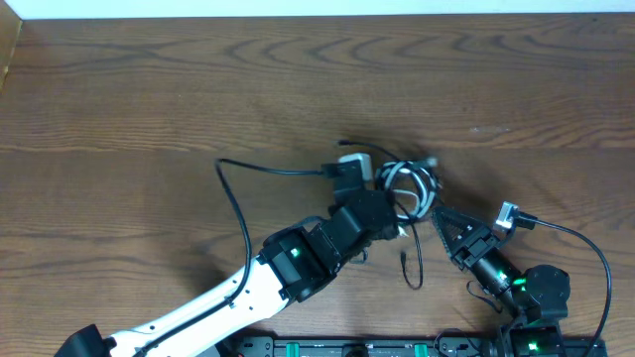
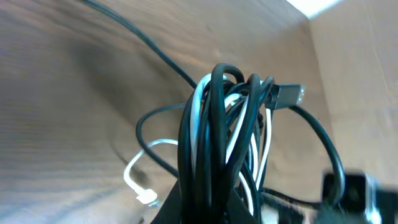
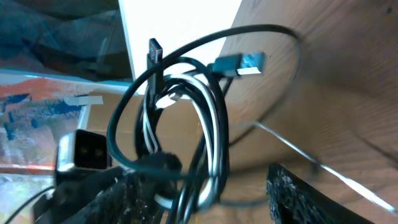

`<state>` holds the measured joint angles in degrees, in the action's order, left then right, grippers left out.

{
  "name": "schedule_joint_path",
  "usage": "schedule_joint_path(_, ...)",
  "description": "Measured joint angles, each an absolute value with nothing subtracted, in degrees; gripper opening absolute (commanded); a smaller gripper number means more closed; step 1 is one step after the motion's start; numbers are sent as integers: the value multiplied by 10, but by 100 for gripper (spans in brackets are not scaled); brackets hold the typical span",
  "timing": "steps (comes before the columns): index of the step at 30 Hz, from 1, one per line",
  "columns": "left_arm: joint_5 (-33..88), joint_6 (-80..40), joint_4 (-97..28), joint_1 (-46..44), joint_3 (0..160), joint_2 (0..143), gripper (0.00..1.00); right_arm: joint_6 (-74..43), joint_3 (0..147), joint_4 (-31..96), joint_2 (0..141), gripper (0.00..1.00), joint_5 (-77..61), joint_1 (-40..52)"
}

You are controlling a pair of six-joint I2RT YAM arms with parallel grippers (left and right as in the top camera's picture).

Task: Untangle cables

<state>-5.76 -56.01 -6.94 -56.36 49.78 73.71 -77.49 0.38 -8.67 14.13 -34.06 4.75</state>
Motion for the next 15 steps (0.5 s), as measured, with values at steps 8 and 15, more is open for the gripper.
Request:
schedule_joint_path(8, 17, -423, -75, -564, 498, 737, 8, -768, 4, 14, 141, 43, -242, 48)
schedule_joint_path(15, 44, -376, -66, -562, 498, 688, 8, -767, 4, 27, 143, 51, -170, 47)
